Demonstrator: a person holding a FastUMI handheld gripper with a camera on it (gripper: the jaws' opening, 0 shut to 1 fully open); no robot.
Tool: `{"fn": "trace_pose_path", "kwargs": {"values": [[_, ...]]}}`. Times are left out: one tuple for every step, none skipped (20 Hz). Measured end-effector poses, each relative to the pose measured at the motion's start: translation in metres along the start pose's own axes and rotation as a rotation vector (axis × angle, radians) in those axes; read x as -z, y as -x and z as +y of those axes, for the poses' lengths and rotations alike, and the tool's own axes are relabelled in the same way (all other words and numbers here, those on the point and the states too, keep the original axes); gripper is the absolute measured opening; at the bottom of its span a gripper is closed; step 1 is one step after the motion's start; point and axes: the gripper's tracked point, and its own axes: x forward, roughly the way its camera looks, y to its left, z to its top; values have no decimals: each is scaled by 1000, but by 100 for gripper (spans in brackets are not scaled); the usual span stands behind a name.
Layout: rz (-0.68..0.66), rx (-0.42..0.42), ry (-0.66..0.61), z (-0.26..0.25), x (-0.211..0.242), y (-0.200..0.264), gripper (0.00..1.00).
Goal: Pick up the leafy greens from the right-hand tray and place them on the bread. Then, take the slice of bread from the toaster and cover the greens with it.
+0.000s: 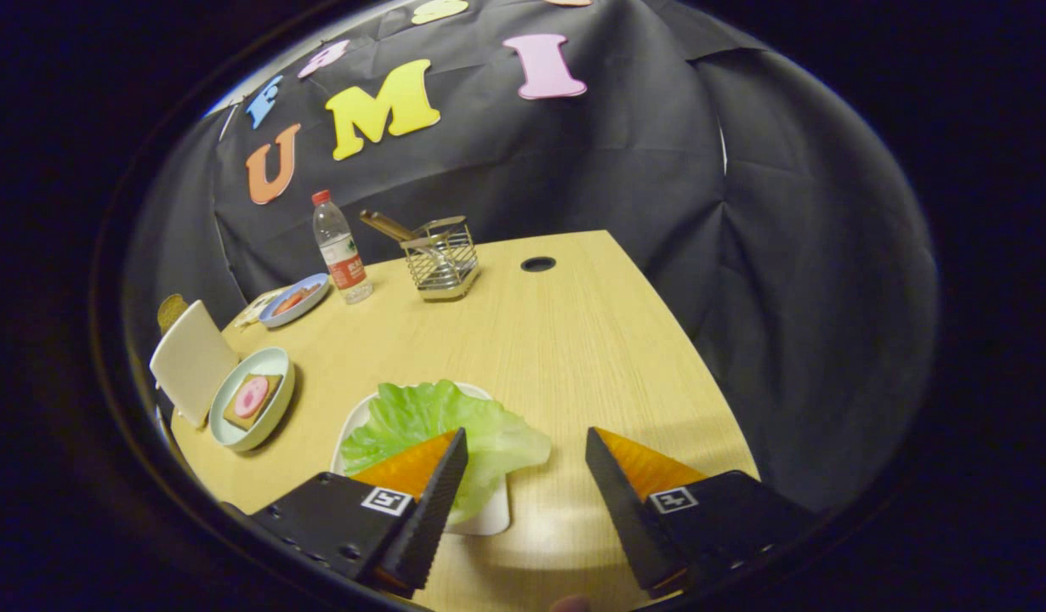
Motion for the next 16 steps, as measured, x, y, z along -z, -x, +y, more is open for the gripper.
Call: {"fn": "trace_pose_path", "kwargs": {"values": [[10,2,3,0,1,-2,80],[17,2,-1,0,2,-5,75],[25,-12,-14,2,1,-5,66],[34,-19,-23,7,3,-7,57],[39,-21,-24,8,3,-8,49],[36,-21,-25,9,2,-8,40],[33,-14,-21,8,-2,-7,31],[18,-7,-25,8,-5,-9,22],[30,-6,-18,9,-3,-11,14],[25,8,-20,7,-5,-4,8],[25,4,-21,11,-6,-3,3],[18,8,-22,12,-7,-3,3],[9,7,-24,12,-11,1,0],[0,9,-26,12,-15,6,0],[-10,3,-32,15,-21,11,0],[-18,0,-42,17,-26,16,0]]}}
